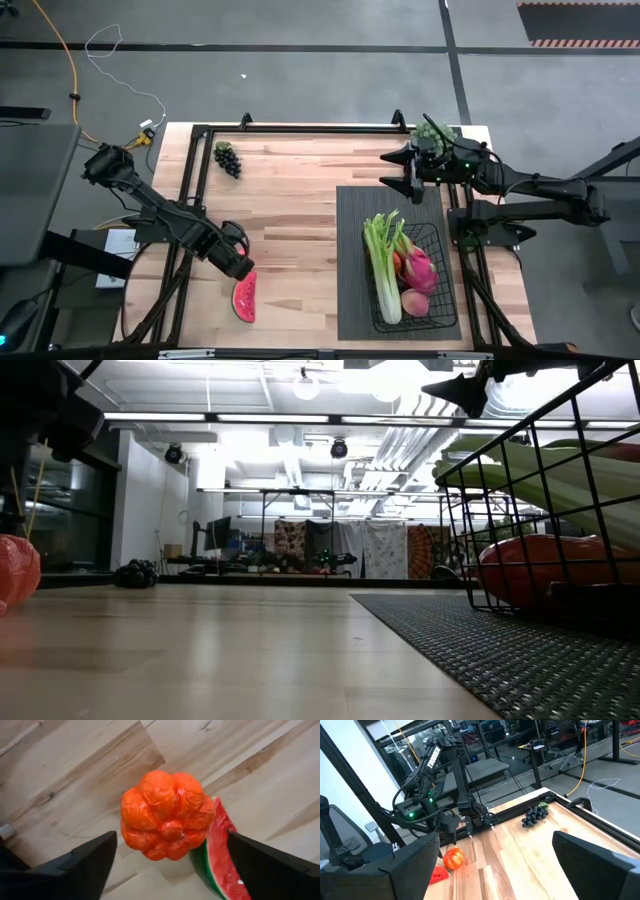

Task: Build produce basket
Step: Put the squash into the black wire basket

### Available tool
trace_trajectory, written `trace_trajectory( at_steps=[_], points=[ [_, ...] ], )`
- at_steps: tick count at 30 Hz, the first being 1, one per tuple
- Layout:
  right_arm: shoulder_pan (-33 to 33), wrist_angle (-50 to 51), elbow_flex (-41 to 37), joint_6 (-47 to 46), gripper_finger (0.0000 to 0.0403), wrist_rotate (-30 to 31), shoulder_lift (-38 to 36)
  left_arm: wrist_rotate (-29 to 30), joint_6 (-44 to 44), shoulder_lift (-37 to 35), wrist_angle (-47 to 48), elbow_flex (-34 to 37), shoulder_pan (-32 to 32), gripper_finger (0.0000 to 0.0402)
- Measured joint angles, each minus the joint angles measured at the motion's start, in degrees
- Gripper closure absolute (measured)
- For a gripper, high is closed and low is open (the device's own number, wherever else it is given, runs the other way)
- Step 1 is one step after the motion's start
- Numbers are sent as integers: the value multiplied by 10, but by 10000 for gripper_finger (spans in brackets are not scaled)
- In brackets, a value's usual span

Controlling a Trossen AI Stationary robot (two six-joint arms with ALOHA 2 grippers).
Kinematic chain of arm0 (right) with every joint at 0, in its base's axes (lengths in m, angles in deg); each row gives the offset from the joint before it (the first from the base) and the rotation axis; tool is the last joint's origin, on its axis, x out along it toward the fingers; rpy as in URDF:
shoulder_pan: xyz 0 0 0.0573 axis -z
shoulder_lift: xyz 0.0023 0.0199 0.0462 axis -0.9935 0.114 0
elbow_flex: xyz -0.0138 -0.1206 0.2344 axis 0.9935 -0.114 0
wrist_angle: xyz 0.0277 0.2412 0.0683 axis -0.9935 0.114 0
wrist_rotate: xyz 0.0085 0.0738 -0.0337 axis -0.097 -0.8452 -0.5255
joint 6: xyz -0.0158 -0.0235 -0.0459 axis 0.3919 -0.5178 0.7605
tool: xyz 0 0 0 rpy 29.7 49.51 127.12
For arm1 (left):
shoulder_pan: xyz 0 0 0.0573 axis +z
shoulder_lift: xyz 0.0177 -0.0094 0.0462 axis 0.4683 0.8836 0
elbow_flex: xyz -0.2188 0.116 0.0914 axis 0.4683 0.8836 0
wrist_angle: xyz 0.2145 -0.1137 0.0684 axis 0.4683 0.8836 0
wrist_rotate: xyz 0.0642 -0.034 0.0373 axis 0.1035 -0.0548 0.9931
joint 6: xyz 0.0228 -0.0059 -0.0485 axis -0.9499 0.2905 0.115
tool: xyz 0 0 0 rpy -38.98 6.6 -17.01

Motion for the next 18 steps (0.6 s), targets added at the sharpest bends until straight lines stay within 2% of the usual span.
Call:
trace_trajectory(
  at_steps=[3,8,18],
  points=[
    [0,2,0,0,25,0,0,18,1,2,-2,0,0,7],
    [0,2,0,0,25,0,0,17,44,1,-6,0,0,15],
    [0,2,0,-3,25,0,0,12,42,23,-6,0,5,16]
  ],
)
